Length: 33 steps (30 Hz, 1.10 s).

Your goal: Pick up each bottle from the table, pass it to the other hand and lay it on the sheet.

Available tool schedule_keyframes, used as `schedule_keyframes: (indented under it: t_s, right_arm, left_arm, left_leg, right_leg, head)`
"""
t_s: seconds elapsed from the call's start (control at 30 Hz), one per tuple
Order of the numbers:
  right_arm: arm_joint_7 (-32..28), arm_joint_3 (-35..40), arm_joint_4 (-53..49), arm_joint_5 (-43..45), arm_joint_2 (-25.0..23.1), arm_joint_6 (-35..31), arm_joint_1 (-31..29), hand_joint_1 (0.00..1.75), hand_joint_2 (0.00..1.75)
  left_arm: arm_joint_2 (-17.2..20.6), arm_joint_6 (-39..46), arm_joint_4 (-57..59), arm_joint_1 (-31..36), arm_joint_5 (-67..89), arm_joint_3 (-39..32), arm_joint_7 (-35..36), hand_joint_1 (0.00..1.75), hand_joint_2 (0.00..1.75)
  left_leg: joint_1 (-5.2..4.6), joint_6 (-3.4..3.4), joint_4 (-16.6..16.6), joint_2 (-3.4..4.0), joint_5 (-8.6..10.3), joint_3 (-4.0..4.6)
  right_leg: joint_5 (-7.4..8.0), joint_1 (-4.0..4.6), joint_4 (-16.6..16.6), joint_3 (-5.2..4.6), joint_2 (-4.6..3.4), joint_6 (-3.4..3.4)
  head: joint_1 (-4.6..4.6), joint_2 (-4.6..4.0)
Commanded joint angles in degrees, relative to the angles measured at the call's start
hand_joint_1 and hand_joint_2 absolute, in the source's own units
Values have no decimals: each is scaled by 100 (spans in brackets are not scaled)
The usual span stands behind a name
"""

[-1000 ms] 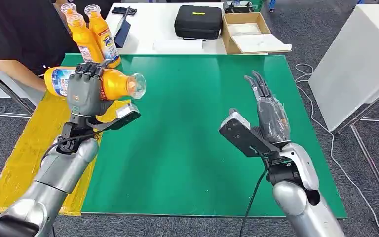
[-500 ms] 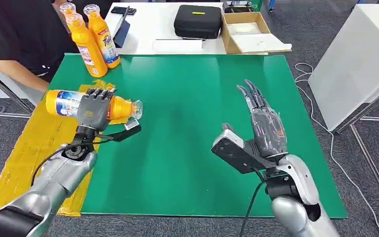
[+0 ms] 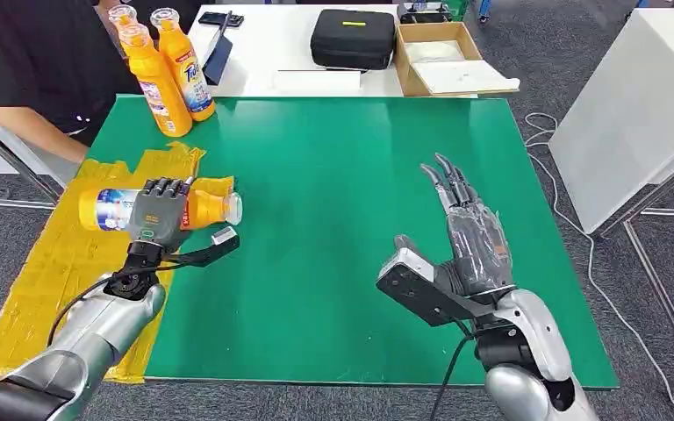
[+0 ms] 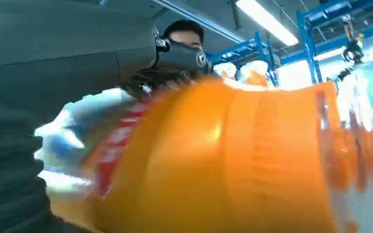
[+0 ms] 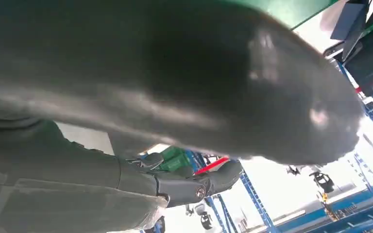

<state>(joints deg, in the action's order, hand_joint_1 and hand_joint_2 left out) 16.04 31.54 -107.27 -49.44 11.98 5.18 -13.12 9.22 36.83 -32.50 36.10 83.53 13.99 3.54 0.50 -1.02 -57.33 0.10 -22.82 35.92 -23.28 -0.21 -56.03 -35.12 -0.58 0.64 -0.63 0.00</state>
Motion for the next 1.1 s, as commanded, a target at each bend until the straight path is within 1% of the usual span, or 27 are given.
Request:
schedule_keyframes:
  t_s: [0.03,0.1,0.13,0.2,0.23,0.27,0.3,0.33,0.47,0.5,0.57,0.6,0.63,0.67,0.7,0.73,0.77,0.8,0.83,0.87,0.9,0.93,0.97,1.0,1.03,1.07,1.1]
  right_arm:
    - [-38,-68,109,-86,-101,155,-59,0,0]
    - [-51,-92,66,-107,-93,176,-40,0,0]
    - [-51,-100,66,-109,-100,179,-49,0,0]
    - [-52,-152,106,-118,-162,196,-71,0,0]
    - [-46,-195,157,-122,-222,206,-93,0,0]
    - [-42,-204,186,-122,-244,211,-120,0,0]
    - [-37,-224,220,-121,-272,215,-155,0,0]
    - [-31,-263,270,-121,-306,223,-181,0,0]
    - [-31,-263,270,-121,-306,223,-181,0,0]
    - [-32,-284,302,-122,-324,225,-198,0,0]
    - [-32,-284,302,-122,-324,225,-198,0,0]
    - [-32,-284,302,-122,-324,225,-198,0,0]
    - [-33,-337,316,-122,-350,230,-183,0,0]
    - [-71,-443,323,-64,-410,144,-164,0,0]
    - [-172,-523,338,-35,-425,41,-144,0,0]
    - [-385,-642,385,177,-491,-103,-136,0,0]
    - [-899,-768,518,596,-574,-324,-163,0,0]
    - [-1261,-876,680,1007,-644,-418,-208,0,0]
    - [-1790,-1005,907,1873,-808,-455,-267,0,0]
    - [-1902,-990,1157,1951,-801,-508,-376,0,0]
    - [-1902,-990,1157,1951,-801,-508,-376,0,0]
    - [-2164,-1015,1286,2369,-889,-478,-408,0,0]
    - [-2491,-1050,1550,3094,-1013,-386,-491,0,0]
    - [-2737,-991,1776,3287,-1047,-405,-572,0,0]
    - [-2820,-907,2085,3365,-1131,-456,-667,0,0]
    - [-3076,-808,2237,3287,-1197,-602,-699,0,0]
    - [-3163,-737,2392,3268,-1276,-660,-732,0,0]
  left_arm:
    - [-106,-150,340,160,246,-228,-16,0,0]
    - [-146,-146,251,62,114,-407,-226,0,0]
    - [-141,-147,236,45,133,-410,-213,0,0]
    - [-204,-196,143,-9,123,-523,-294,0,0]
    - [-220,-205,75,-34,211,-529,-318,0,0]
    - [-262,-280,90,-19,178,-559,-321,0,0]
    - [-294,-338,92,-8,171,-564,-354,0,0]
    - [-317,-384,70,-27,235,-542,-367,0,0]
    - [-317,-384,70,-27,235,-542,-367,0,0]
    - [-354,-395,48,-39,178,-592,-368,0,0]
    - [-354,-395,48,-39,178,-592,-368,0,0]
    - [-354,-395,48,-39,178,-592,-368,0,0]
    - [-400,-405,-62,-70,-35,-721,-525,0,0]
    - [-617,-519,-320,-102,-885,-1175,-928,0,0]
    - [-766,-892,-776,-177,-1617,-1455,-1227,0,0]
    - [-961,-1523,-1405,-285,-2607,-1750,-1486,0,0]
    - [-1148,-2686,-2398,-492,-3978,-1924,-1568,0,0]
    - [-1260,-3179,-3108,-657,-5036,-2007,-1422,0,0]
    - [-1329,-3582,-3687,-811,-6469,-1953,-1500,0,0]
    - [-1164,-3450,-3979,-914,-6745,-1629,-1264,0,0]
    - [-1164,-3450,-3979,-914,-6745,-1629,-1264,0,0]
    - [-1155,-3524,-4124,-960,-7552,-1571,-1445,0,0]
    - [-934,-3461,-4414,-996,-8447,-1174,-1758,0,0]
    - [-798,-3373,-4681,-1035,-8918,-898,-1801,0,0]
    - [-666,-3152,-5038,-1113,-9225,-595,-1842,0,0]
    - [-570,-3030,-5263,-1208,-9460,-376,-1825,0,0]
    - [-478,-2954,-5403,-1289,-9650,-190,-1817,0,0]
  left_leg:
    - [-2,5,2,-5,-4,-15]
    - [-5,7,0,-8,-13,-37]
    - [-3,5,3,-2,-4,-17]
    - [-6,7,0,-5,-13,-37]
    - [-4,5,2,-3,-8,-25]
    - [-6,6,1,-5,-12,-33]
    - [-2,4,2,-4,-3,-13]
    - [-4,7,-2,-9,-14,-37]
    - [-4,7,-2,-9,-14,-37]
    - [-3,5,1,-6,-6,-20]
    - [-4,7,-4,-9,-14,-36]
    - [-4,4,1,-5,-7,-23]
    - [-3,5,-1,-3,-10,-28]
    - [-4,6,0,-5,-11,-33]
    - [-2,6,-2,-11,-9,-25]
    - [-5,9,-8,-16,-22,-50]
    - [0,3,-4,-21,-2,-6]
    - [3,2,-6,-18,0,3]
    - [3,3,-10,-16,-4,-2]
    - [1,3,-16,-26,-11,-10]
    - [3,3,-11,-6,-10,-11]
    - [2,3,-6,1,-6,-8]
    - [0,4,-8,4,-12,-18]
    - [2,4,-3,10,-7,-13]
    - [-2,7,-6,20,-15,-28]
    - [-3,9,-7,25,-20,-37]
    - [4,8,-5,34,-15,-23]
  right_leg:
    - [-6,-2,1,16,7,-1]
    - [-16,-5,-2,37,13,-2]
    - [-5,-3,2,17,5,-1]
    - [-15,-5,-2,36,10,-2]
    - [-10,-4,0,25,6,-2]
    - [-14,-5,-1,33,10,-3]
    - [-4,-2,1,13,6,-1]
    - [-17,-4,-3,38,14,-3]
    - [-17,-4,-3,38,14,-3]
    - [-8,-3,0,19,9,-2]
    - [-17,-4,-4,37,14,-3]
    - [-8,-3,1,24,9,-3]
    - [-11,-3,-1,29,7,-3]
    - [-12,-3,-1,34,9,-3]
    - [-12,-2,-1,29,15,-3]
    - [-25,-4,-5,56,23,-5]
    - [-7,0,-1,14,24,-3]
    - [-3,3,0,3,21,-3]
    - [-6,3,-2,9,19,-3]
    - [-15,1,-6,21,31,-6]
    - [-7,2,0,15,9,-4]
    - [-2,2,2,10,1,-3]
    - [-7,0,0,19,-1,-4]
    - [-1,2,3,14,-7,-2]
    - [-6,-1,-1,24,-16,-2]
    - [-9,-2,-4,34,-20,-2]
    - [-1,4,0,21,-28,2]
  head:
    - [0,0]
    - [0,0]
    - [0,0]
    - [0,0]
    - [0,0]
    - [-2,0]
    - [0,0]
    - [0,0]
    - [0,0]
    - [-2,0]
    - [0,0]
    - [-2,0]
    - [0,0]
    - [0,0]
    - [0,0]
    - [0,0]
    - [0,0]
    - [0,0]
    - [-2,0]
    - [0,0]
    - [-2,0]
    - [2,0]
    - [-2,0]
    - [2,0]
    - [4,0]
    - [0,0]
    - [-2,0]
